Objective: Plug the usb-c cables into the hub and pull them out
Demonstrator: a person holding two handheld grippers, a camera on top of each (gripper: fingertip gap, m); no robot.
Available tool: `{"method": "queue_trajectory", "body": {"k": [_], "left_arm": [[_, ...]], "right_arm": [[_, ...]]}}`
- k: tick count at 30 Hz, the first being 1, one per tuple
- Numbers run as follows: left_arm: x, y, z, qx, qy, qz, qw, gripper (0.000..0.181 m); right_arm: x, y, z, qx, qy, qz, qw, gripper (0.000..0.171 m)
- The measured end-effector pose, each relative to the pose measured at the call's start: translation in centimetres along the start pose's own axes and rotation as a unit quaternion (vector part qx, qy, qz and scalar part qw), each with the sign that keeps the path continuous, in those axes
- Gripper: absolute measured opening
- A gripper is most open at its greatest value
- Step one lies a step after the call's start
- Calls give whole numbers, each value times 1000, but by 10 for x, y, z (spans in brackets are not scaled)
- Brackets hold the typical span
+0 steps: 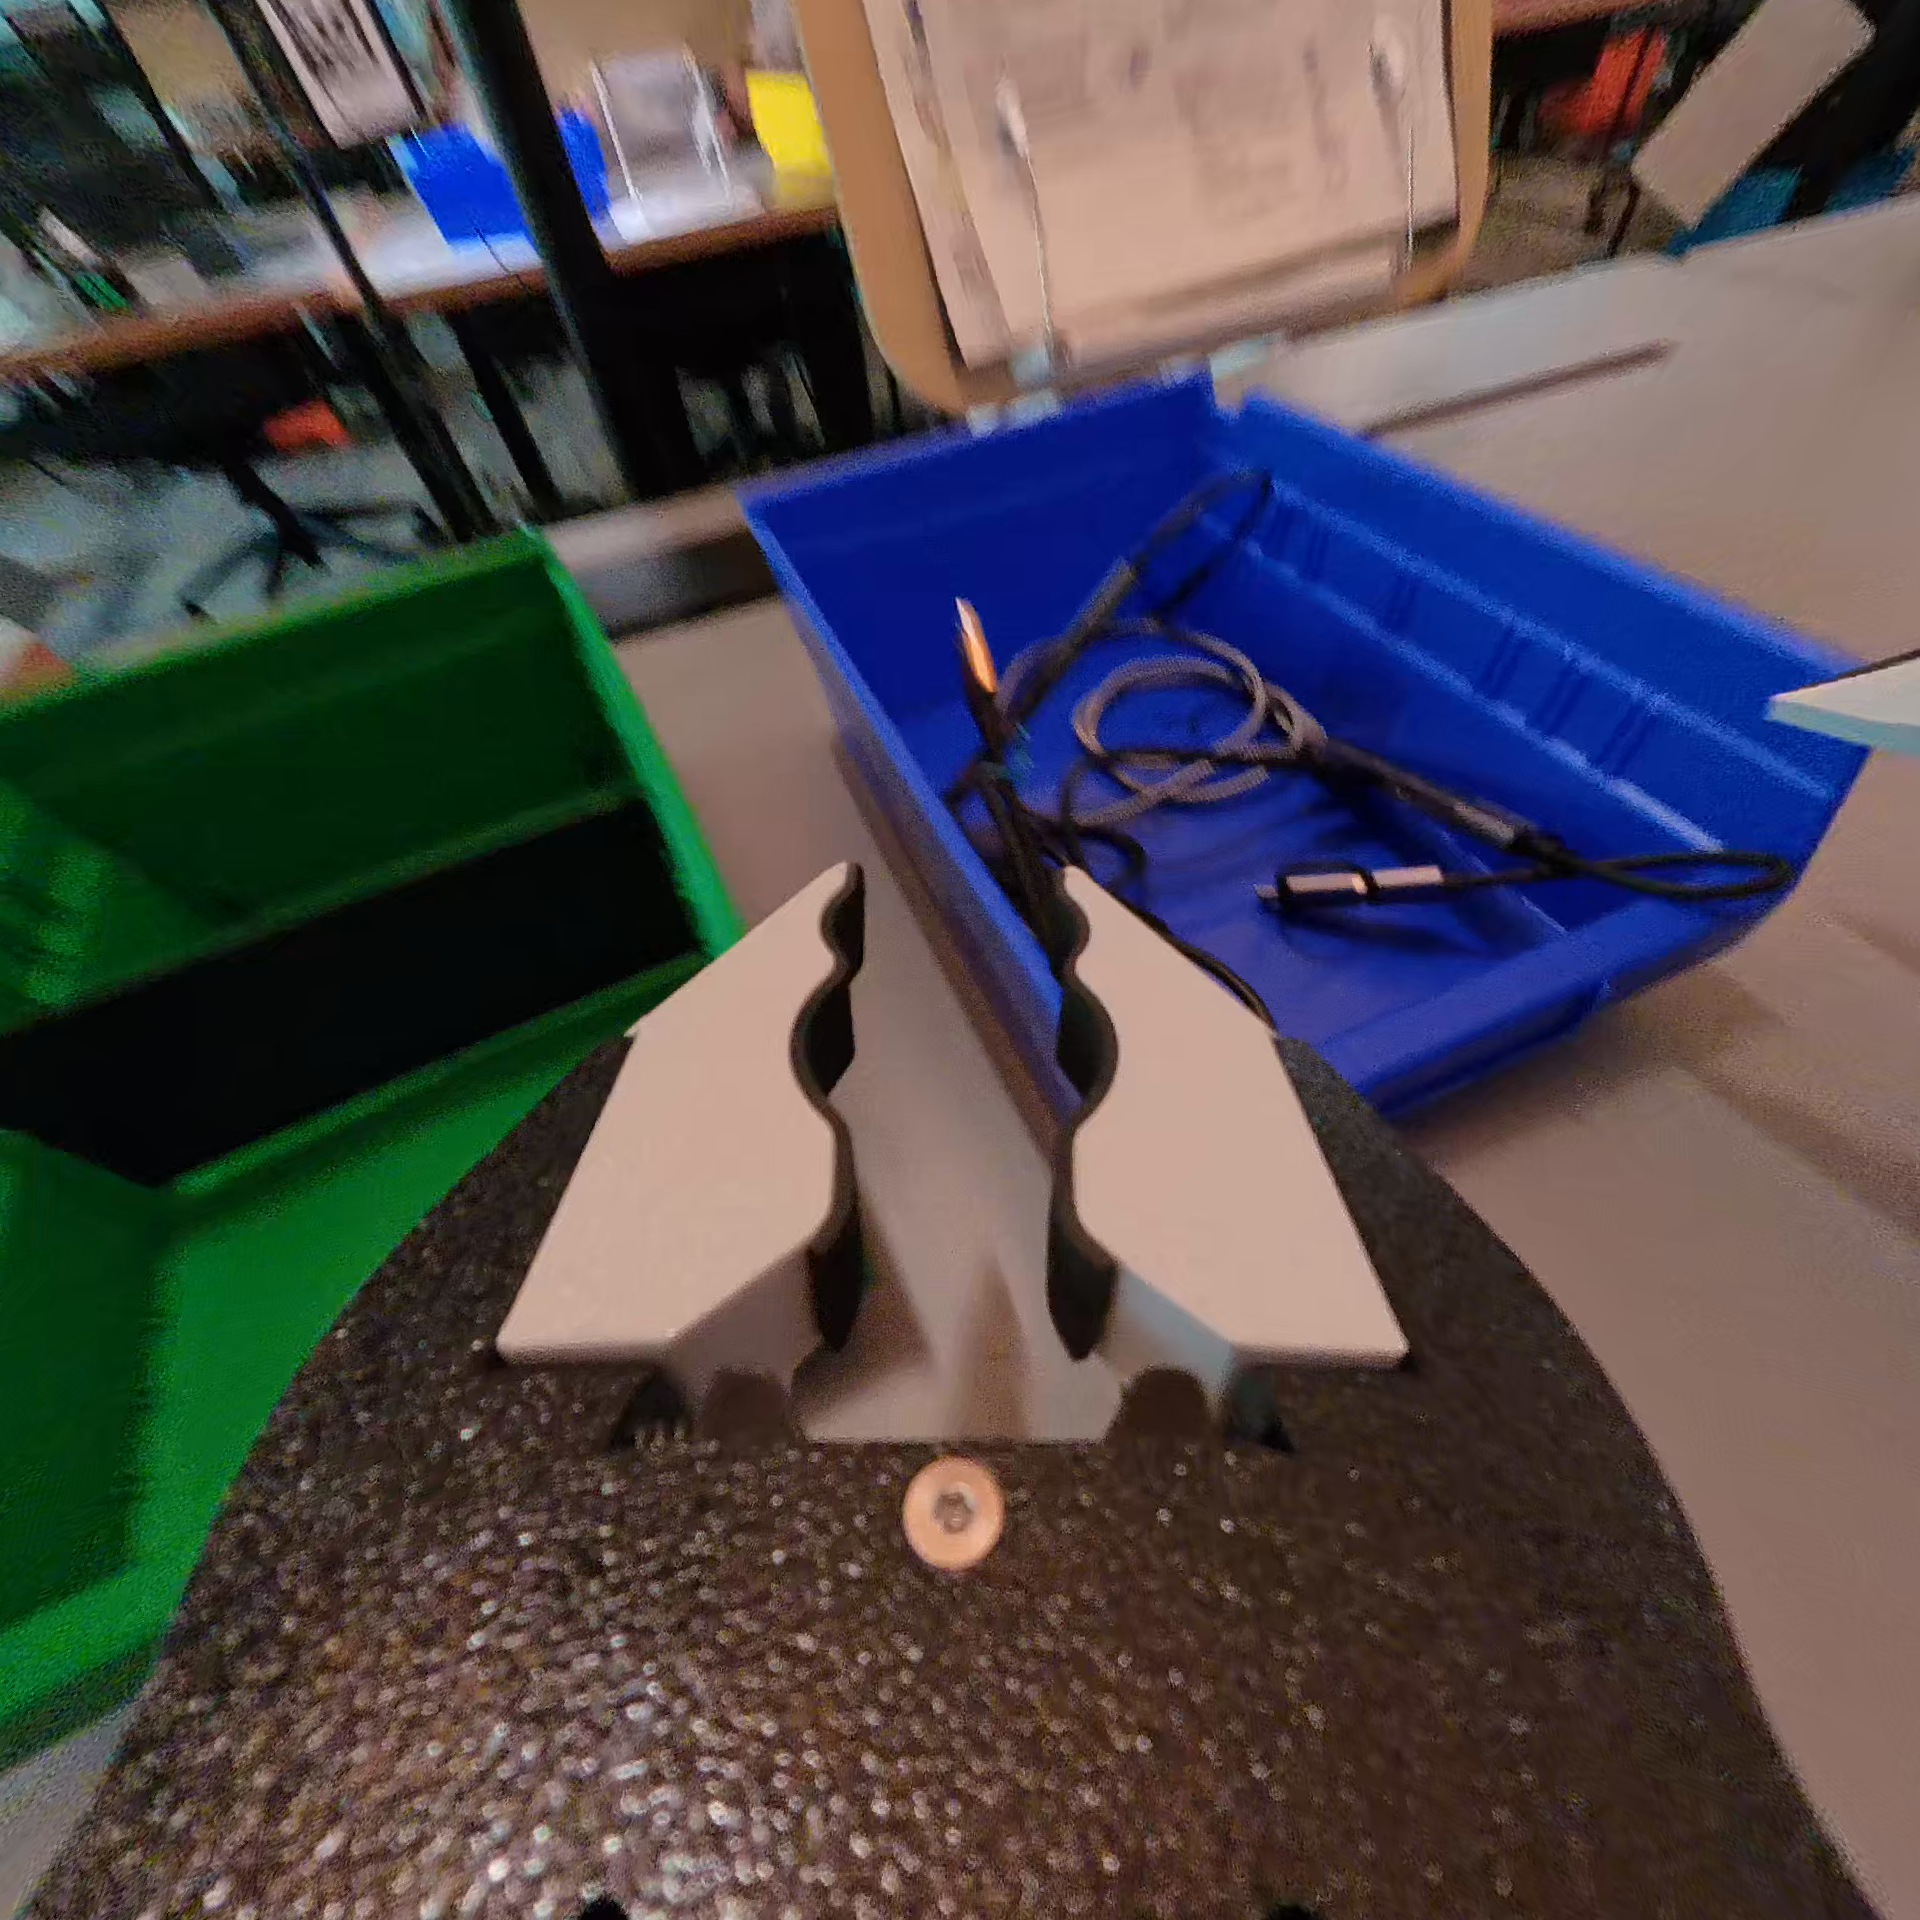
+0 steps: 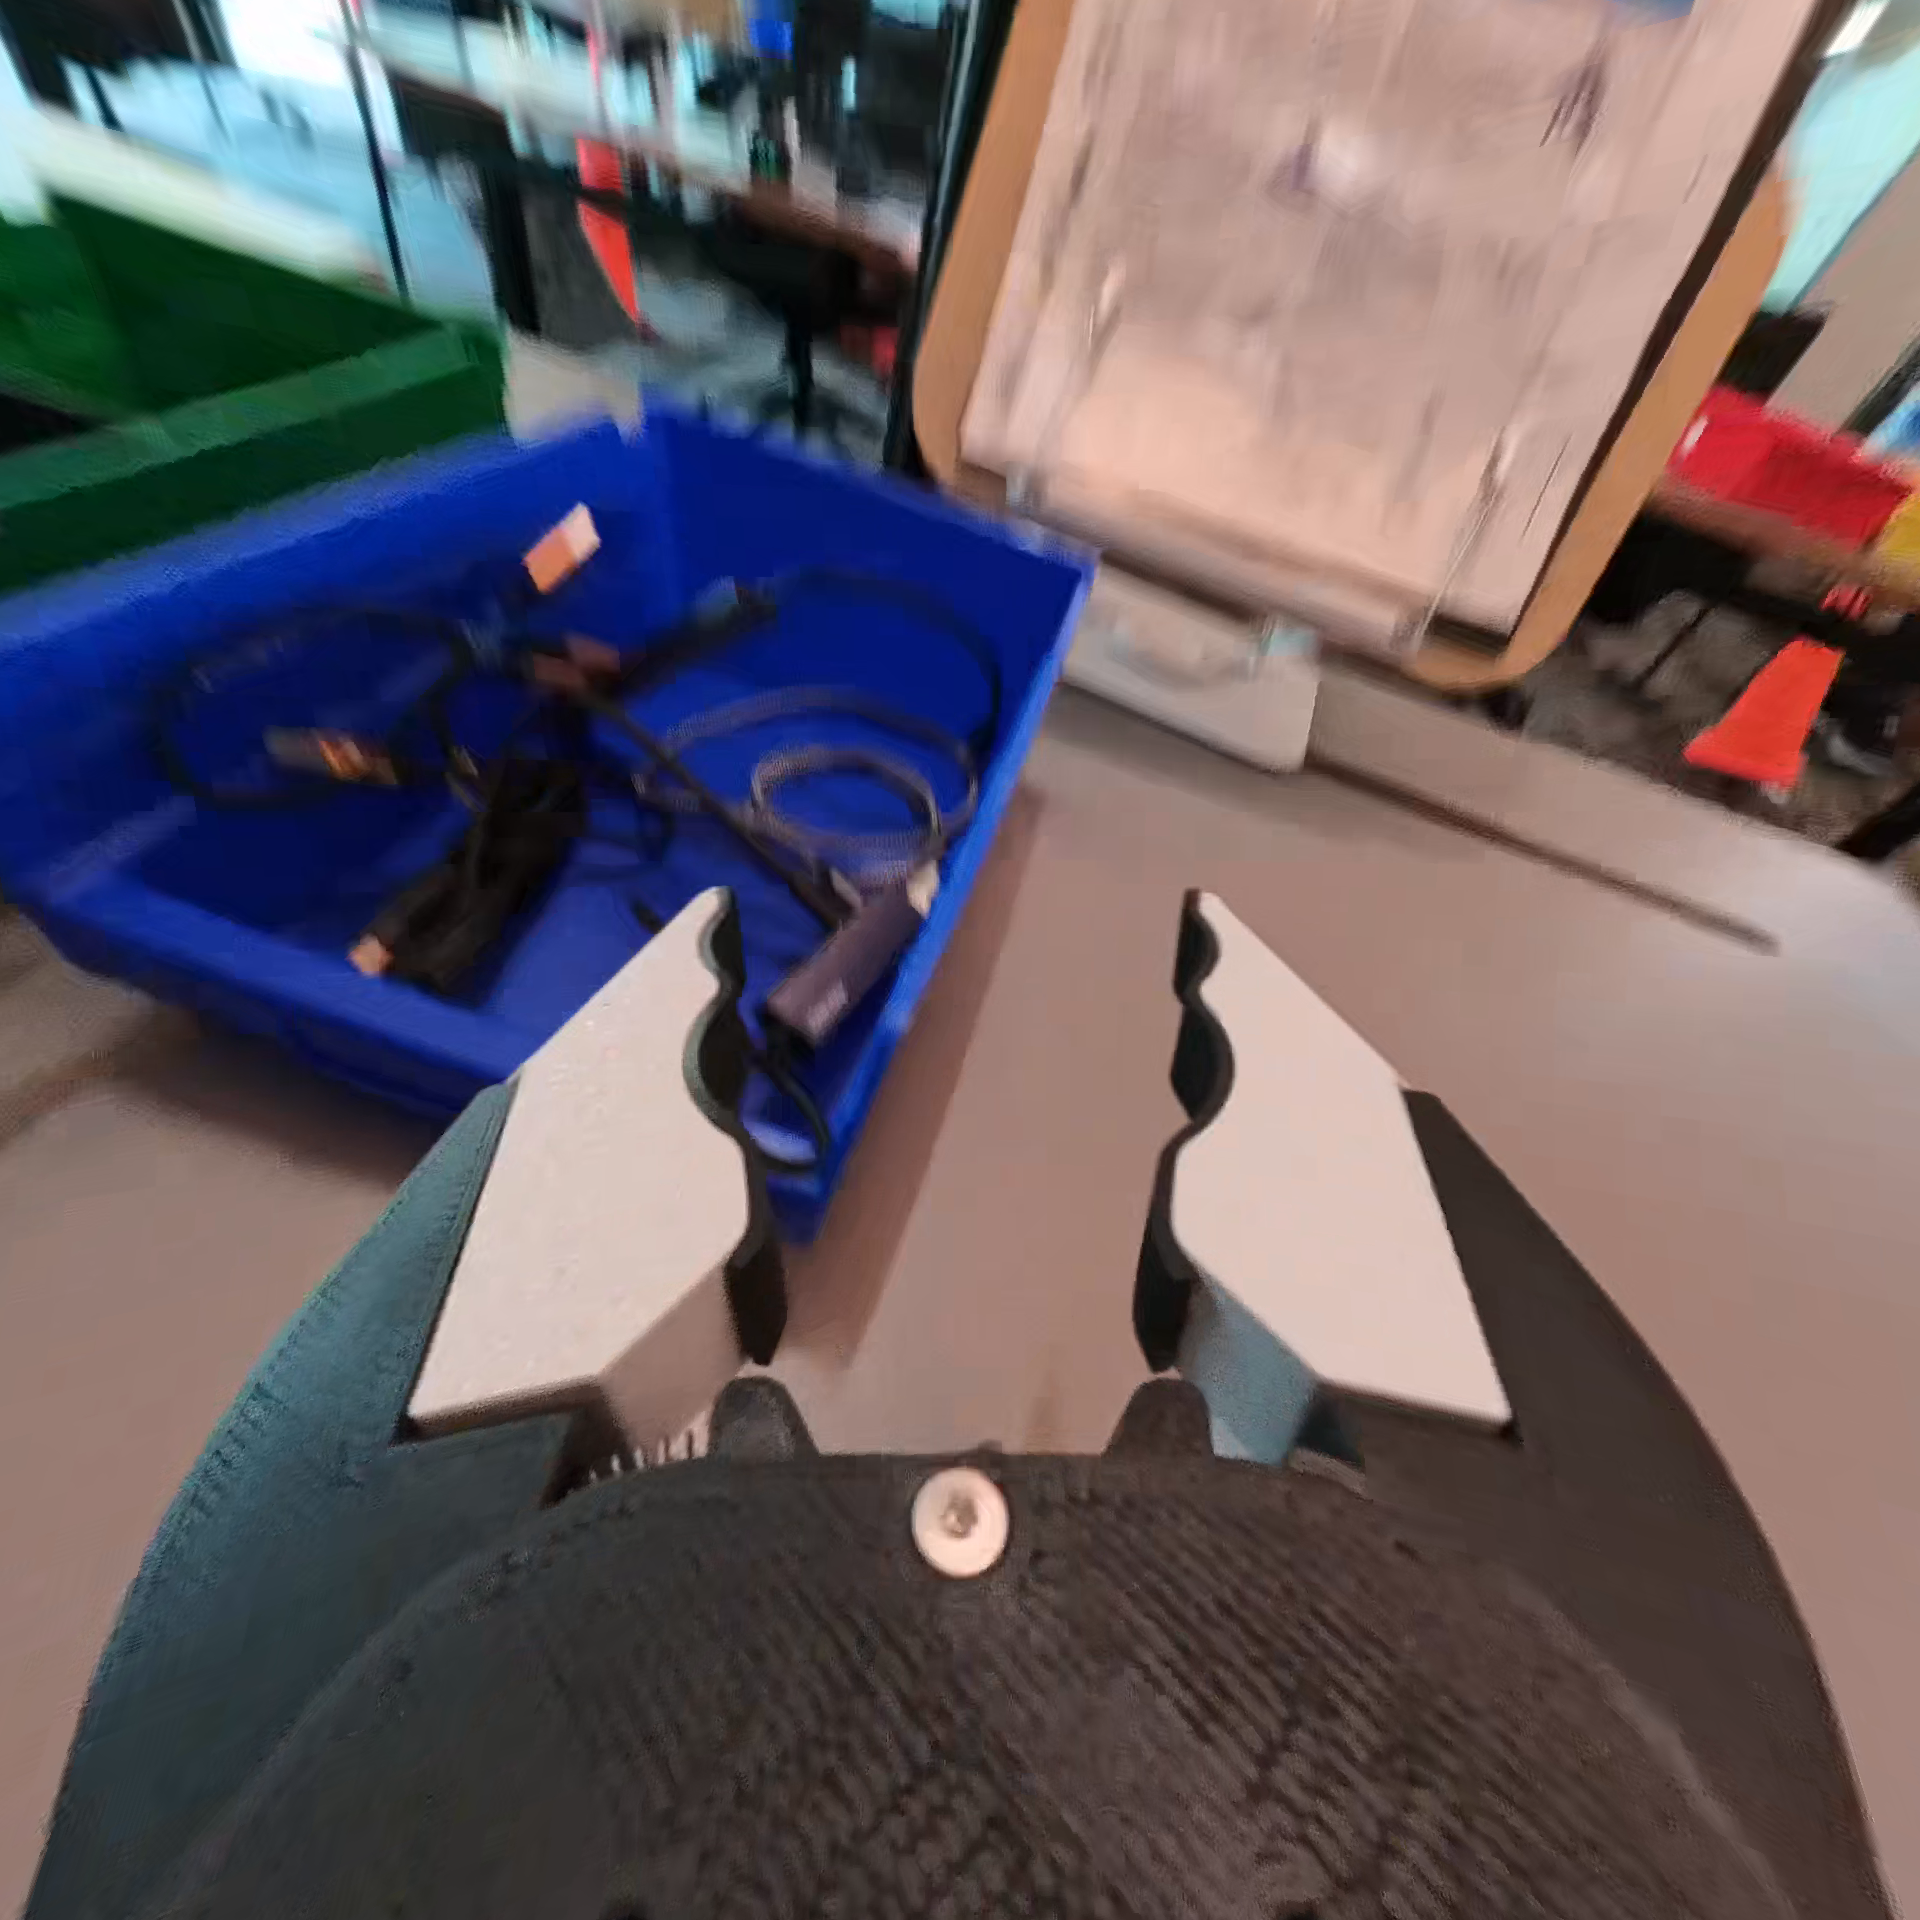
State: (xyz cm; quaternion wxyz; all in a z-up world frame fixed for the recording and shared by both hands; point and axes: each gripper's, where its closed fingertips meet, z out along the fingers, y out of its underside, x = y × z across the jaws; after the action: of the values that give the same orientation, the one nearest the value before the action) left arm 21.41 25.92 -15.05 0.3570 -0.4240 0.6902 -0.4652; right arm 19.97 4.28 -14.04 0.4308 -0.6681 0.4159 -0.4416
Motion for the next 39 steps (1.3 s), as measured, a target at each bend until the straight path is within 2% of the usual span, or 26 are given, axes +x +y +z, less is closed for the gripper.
{"method": "queue_trajectory", "body": {"k": [2,4,7,8,10,12,14,19,21,24,28,29,30,32,36,39], "left_arm": [[-38,-27,-26,54,-47,-11,997,36],[-89,-30,-45,70,-109,-58,990,42],[-156,6,-60,31,-183,-97,978,66],[-173,23,-64,7,-200,-102,974,75],[-201,55,-73,-35,-232,-109,966,85],[-221,77,-78,-45,-248,-115,961,86],[-232,89,-78,-28,-248,-133,959,86],[-232,103,-62,1,-204,-178,963,87],[-232,105,-57,1,-198,-183,963,86],[-228,96,-53,22,-183,-179,966,84],[-217,87,-47,45,-144,-180,972,56],[-216,86,-47,47,-138,-187,971,39],[-220,87,-49,44,-149,-198,968,29],[-229,93,-60,26,-174,-204,963,2],[-233,97,-75,-6,-188,-193,963,2],[-240,94,-84,16,-209,-197,958,2]], "right_arm": [[-29,-47,-13,75,-35,12,997,83],[-94,-75,-18,98,-120,14,988,85],[-185,-89,1,93,-182,12,979,90],[-210,-91,8,95,-187,19,978,87],[-252,-86,22,79,-194,33,977,62],[-280,-82,30,72,-191,62,977,64],[-292,-78,38,74,-170,66,980,63],[-276,-56,49,69,-96,101,988,40],[-265,-50,55,65,-73,115,989,51],[-258,-37,66,40,-62,139,988,46],[-262,-34,75,32,-65,144,987,53],[-266,-34,76,30,-69,137,988,54],[-270,-35,77,29,-72,137,988,52],[-274,-36,81,27,-80,156,984,44],[-276,-29,101,-13,-85,221,971,16],[-281,-34,109,-13,-110,217,970,13]]}}
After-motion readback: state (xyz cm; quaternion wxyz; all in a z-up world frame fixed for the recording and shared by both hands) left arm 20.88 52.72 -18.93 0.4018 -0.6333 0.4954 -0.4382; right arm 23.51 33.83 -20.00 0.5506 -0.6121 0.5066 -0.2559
